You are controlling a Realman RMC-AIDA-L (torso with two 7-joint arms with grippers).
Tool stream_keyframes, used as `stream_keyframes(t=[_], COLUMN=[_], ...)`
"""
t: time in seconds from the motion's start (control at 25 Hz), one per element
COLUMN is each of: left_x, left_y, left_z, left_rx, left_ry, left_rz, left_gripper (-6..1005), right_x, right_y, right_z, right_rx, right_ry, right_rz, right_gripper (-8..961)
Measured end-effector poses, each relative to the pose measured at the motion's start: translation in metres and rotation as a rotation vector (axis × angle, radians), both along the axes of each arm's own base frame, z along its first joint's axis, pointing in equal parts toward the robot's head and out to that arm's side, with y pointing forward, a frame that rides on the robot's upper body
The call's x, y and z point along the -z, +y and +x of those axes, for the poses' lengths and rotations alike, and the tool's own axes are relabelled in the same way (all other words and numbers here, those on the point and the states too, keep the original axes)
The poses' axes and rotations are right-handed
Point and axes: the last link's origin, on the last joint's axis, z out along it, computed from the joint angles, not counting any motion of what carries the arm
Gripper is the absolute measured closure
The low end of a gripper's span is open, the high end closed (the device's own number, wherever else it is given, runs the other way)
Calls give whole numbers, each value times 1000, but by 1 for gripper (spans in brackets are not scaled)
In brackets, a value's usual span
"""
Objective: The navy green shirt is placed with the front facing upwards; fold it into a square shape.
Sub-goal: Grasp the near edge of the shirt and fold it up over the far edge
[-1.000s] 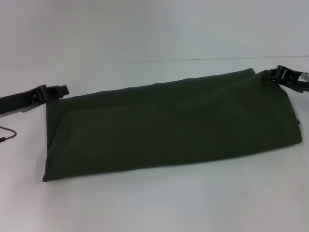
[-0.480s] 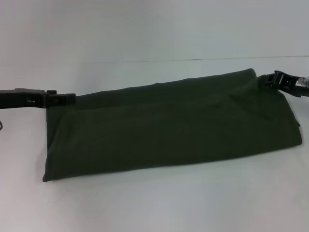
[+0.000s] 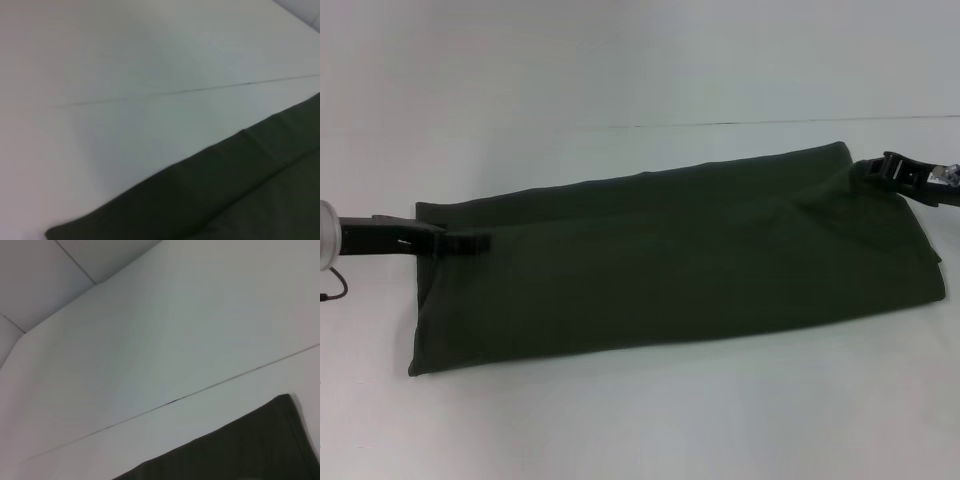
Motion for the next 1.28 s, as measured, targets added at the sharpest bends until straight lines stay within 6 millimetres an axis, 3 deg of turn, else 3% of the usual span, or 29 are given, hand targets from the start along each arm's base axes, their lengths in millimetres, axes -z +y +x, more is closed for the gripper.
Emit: stream_keyframes(t=[0.36, 1.12, 1.28], left_x=[15, 6, 13], left_y=[1, 7, 7], left_z=[0, -11, -9], left_rx=[-1, -112, -113], left_ry=[35, 39, 52], left_rz=[-11, 64, 41], left_gripper=[199, 213, 213], right_x=[0, 3, 4], right_y=[0, 2, 3], right_z=[0, -2, -3], right_rx=[0, -8, -10], right_ry=[-4, -25, -27], right_rz=[-1, -9, -11], right_gripper=[914, 914, 914])
